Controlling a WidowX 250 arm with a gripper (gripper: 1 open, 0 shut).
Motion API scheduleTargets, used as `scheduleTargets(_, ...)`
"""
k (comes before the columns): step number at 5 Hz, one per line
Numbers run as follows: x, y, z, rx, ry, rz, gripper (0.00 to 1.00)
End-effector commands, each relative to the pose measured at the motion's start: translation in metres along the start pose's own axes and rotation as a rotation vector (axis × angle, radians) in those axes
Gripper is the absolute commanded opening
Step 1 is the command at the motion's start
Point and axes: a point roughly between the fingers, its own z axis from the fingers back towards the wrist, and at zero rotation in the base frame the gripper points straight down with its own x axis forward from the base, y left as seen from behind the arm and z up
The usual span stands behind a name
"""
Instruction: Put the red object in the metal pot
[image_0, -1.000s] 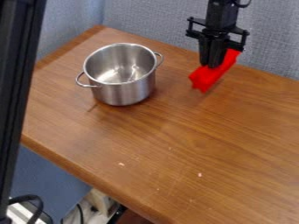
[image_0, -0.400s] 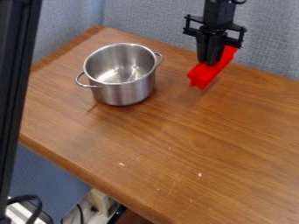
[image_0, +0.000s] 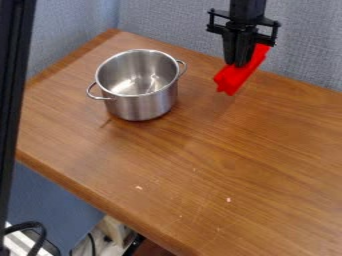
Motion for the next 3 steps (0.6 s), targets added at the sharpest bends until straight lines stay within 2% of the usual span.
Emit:
scheduleTargets(1, -0.01, 0.007, 0.053, -0.009, -0.137, 0.031, 0.0)
scheduleTargets(2, -0.029, 0.023, 0.078, -0.036, -0.2, 0.076, 0.0)
scheduleTargets(3, -0.041, 0.045, 0.083, -0.033, -0.187, 0.169, 0.0)
